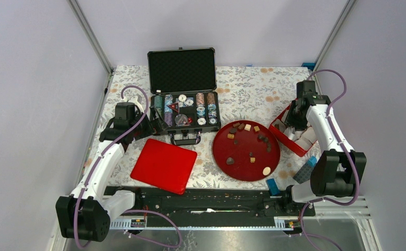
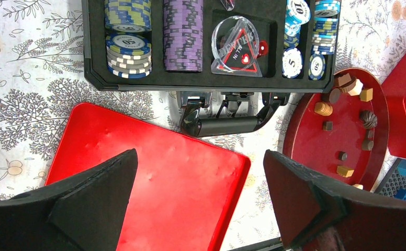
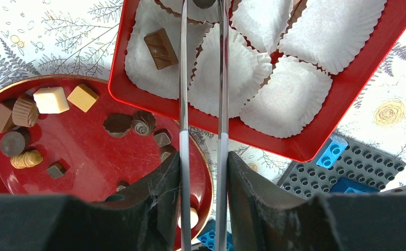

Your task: Pack the chocolate

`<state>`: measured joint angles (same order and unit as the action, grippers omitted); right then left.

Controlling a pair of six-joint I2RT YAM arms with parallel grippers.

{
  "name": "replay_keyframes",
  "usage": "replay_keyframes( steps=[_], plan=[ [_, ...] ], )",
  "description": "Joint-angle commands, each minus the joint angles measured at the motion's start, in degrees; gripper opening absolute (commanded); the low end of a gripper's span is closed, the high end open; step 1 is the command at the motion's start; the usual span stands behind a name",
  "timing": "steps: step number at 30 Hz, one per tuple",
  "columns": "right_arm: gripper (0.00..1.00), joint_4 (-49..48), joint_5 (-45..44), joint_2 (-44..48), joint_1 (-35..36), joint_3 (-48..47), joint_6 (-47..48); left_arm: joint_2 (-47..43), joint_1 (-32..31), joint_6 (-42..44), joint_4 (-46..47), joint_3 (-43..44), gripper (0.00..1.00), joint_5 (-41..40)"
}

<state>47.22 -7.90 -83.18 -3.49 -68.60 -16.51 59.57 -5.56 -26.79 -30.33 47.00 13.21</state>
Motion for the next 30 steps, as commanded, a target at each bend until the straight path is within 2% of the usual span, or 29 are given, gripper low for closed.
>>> replay_keyframes(
  steps=[1,16,24,28,30],
  plan=[
    [0.41,-1.35,-0.17,2.29,-0.29,-0.86,0.73,-1.65,-0.15,0.77,1.85,0.97,0.99,-0.59],
    [0.46,-1.34,-0.43,2.19,-0.29,-1.2,0.87,-1.14,-0.24,0.68,1.85,1.26,0.99,0.09],
    [0.45,1.99,-0.58,6.37,-0.29,-3.67,0.65,-0.78,-0.28,0.77,1.59,1.85,0.99,0.22],
    [0.42,4.46,0.24,9.83,-0.29,-5.47,0.52,-0.43,-0.41,0.68,1.59,2.04,0.99,0.34],
    [0.35,5.83,1.62,11.44,-0.29,-6.02,0.49,-0.43,-0.49,0.68,1.59,2.04,0.99,0.34]
  ],
)
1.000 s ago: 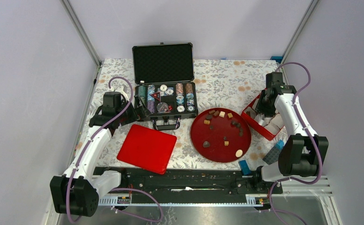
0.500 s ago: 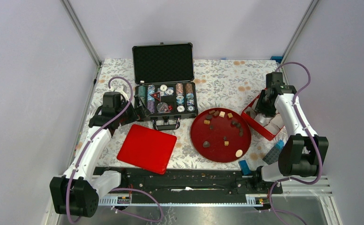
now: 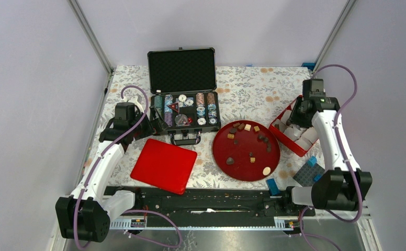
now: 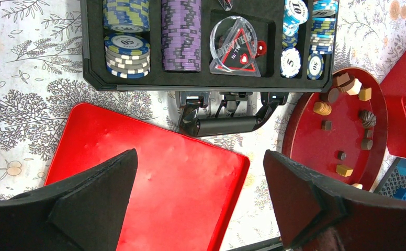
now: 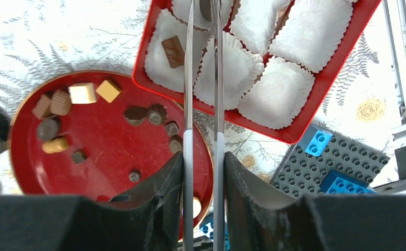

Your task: Pack the chocolate

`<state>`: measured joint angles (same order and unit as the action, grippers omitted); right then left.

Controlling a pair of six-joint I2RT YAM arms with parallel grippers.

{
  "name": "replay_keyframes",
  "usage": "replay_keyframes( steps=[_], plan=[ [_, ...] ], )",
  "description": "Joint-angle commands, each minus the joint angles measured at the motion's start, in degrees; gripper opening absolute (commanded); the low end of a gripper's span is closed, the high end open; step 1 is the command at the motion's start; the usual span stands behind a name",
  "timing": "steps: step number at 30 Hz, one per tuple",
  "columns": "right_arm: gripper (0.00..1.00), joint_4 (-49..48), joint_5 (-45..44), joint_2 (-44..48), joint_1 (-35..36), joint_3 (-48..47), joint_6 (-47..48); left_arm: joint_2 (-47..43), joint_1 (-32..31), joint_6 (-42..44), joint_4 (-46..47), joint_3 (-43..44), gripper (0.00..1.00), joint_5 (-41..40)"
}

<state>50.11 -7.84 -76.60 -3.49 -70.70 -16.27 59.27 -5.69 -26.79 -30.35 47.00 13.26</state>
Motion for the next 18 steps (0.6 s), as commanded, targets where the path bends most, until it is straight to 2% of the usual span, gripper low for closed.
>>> replay_keyframes(
  steps=[1,3,6,13,18],
  plan=[
    [0.31,3.7,2.63,5.73,-0.29,-4.0,0.28,-0.19,-0.37,0.72,1.61,2.04,0.99,0.3],
    [0.22,5.54,4.04,7.65,0.02,-4.1,0.42,-0.37,-0.46,0.69,1.61,1.95,0.99,0.31],
    [0.17,8.44,5.05,10.84,2.24,-3.97,0.63,-0.33,-0.55,0.62,1.61,1.87,0.99,0.41],
    [0.21,15.71,6.1,15.34,15.95,-2.84,-2.85,0.76,-0.61,0.51,1.61,2.79,0.99,0.44],
    [0.26,19.98,7.63,17.01,20.5,0.91,-4.54,0.51,-0.63,0.51,0.9,3.48,0.99,-0.14]
  ],
)
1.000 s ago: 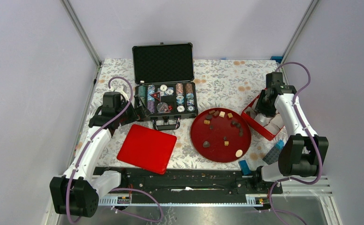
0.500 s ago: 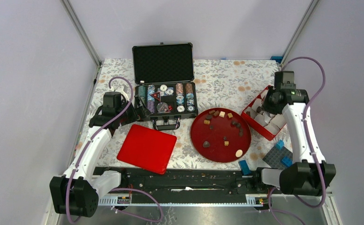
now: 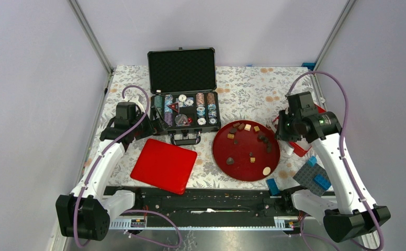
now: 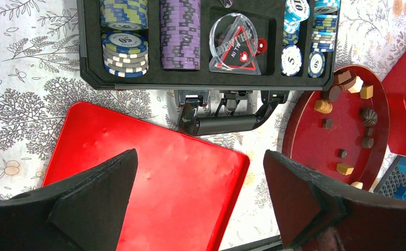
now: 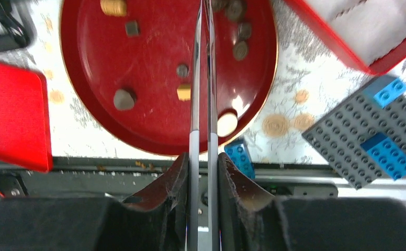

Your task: Pack the chocolate

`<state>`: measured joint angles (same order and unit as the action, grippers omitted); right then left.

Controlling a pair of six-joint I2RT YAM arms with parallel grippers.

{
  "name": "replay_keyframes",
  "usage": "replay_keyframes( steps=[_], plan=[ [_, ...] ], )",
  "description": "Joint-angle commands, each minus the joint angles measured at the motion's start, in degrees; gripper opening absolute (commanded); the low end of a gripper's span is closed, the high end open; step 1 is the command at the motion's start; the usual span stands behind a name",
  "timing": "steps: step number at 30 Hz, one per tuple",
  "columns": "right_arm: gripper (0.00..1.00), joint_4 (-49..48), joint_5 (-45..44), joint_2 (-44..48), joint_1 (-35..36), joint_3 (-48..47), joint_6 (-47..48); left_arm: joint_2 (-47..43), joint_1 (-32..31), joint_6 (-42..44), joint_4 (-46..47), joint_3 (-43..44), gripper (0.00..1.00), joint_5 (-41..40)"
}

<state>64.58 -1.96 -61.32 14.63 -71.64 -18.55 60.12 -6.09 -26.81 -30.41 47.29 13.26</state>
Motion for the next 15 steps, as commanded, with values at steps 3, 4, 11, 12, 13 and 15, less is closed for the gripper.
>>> replay_keyframes(
  steps=[3,4,11,12,13,15],
  plan=[
    [0.28,8.4,3.97,2.02,4.31,2.74,-3.43,-0.57,-0.24,0.53,0.5,3.27,0.99,-0.42],
    [0.28,9.24,4.05,2.07,5.04,2.81,-4.08,-0.64,-0.24,0.53,0.53,3.25,0.99,-0.56],
    [0.31,10.65,7.44,1.79,9.76,4.73,-5.81,-0.62,-0.24,0.47,0.53,3.49,0.99,-0.64],
    [0.31,10.73,7.49,1.74,10.37,4.96,-6.06,-0.54,-0.24,0.51,0.49,3.55,0.99,-0.64],
    [0.32,10.9,7.29,1.61,11.01,5.1,-6.25,-0.53,-0.24,0.53,0.45,3.6,0.99,-0.53],
    [0.34,11.38,6.75,1.42,11.95,5.04,-6.32,-0.51,-0.24,0.53,0.53,3.6,0.99,-0.59]
  ],
)
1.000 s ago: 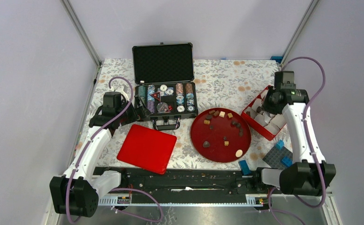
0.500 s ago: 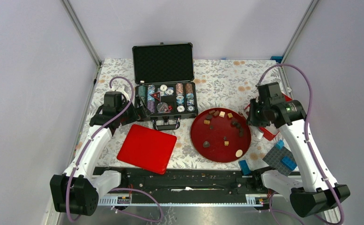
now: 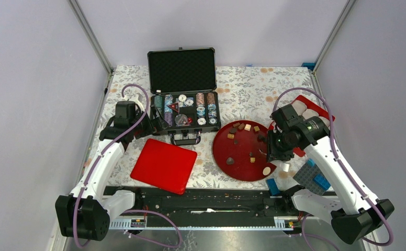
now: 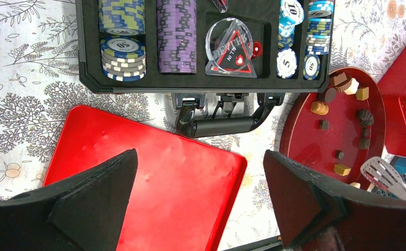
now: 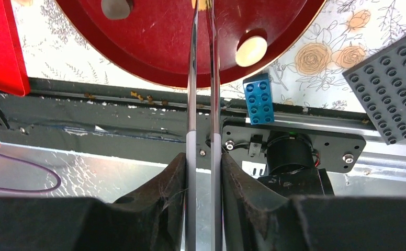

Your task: Pack the chocolate

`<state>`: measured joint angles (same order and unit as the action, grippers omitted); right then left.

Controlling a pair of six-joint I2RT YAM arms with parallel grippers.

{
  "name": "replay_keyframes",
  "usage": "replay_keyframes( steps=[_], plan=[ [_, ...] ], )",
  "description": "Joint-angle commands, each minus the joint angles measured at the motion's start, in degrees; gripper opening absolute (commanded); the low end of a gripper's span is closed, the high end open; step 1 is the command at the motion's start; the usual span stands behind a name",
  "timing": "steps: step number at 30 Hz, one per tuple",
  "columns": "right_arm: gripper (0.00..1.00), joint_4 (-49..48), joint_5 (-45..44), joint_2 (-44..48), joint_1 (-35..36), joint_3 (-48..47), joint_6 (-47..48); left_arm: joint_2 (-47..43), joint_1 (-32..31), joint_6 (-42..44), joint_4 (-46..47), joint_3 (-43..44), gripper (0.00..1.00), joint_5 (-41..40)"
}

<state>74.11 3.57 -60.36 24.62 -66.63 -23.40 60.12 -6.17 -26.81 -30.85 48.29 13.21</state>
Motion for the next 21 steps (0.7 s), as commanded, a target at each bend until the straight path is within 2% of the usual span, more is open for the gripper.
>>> replay_keyframes(
  steps=[1,12,21],
  plan=[
    [0.35,2.1,1.06,0.46,2.25,-0.02,-1.43,-0.48,-0.15,0.53,0.9,2.6,0.99,-0.41],
    [0.44,2.57,-0.77,-1.0,4.71,0.24,-1.29,-0.35,-0.15,0.35,0.97,2.42,0.99,-0.34],
    [0.47,0.34,-1.97,-2.56,6.64,2.14,-2.0,0.26,-0.24,0.35,0.97,2.55,0.99,-0.24]
  ],
)
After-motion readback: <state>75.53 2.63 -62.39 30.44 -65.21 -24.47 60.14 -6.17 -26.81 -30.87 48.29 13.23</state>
